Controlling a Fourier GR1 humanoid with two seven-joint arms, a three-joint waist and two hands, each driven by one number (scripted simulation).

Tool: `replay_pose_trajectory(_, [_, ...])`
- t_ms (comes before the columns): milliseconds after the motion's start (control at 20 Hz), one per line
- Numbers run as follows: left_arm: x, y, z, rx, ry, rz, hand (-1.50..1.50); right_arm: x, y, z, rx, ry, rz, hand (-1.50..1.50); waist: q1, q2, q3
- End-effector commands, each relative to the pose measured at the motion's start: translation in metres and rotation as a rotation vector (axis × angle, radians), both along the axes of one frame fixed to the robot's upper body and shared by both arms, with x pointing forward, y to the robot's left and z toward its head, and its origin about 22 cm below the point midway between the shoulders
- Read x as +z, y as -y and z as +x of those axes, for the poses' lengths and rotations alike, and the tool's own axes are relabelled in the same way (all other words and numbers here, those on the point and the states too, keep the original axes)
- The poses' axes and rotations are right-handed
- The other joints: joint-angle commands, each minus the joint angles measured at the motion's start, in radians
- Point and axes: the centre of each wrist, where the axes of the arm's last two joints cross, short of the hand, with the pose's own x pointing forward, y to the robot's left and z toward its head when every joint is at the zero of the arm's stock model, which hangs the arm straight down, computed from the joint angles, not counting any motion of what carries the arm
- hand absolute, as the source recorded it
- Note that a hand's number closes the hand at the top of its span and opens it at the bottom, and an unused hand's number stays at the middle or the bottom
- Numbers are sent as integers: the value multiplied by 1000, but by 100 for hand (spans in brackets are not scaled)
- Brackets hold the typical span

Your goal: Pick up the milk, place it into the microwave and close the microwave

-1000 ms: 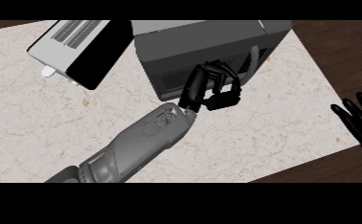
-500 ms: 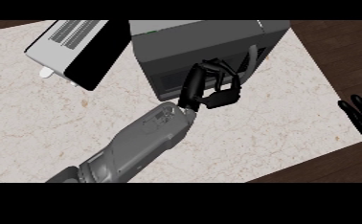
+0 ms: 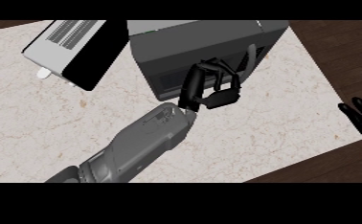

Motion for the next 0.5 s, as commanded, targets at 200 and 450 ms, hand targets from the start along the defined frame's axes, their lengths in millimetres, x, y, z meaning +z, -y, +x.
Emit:
replay_pose_trajectory(200, [8,-11,26,133,14,-16,150,11,-3,0,59,26,-6,-150,-16,14,-2])
replay_pose_trajectory(450, [2,-13,25,144,12,-14,150,11,-2,0,80,15,-10,-150,-20,23,0])
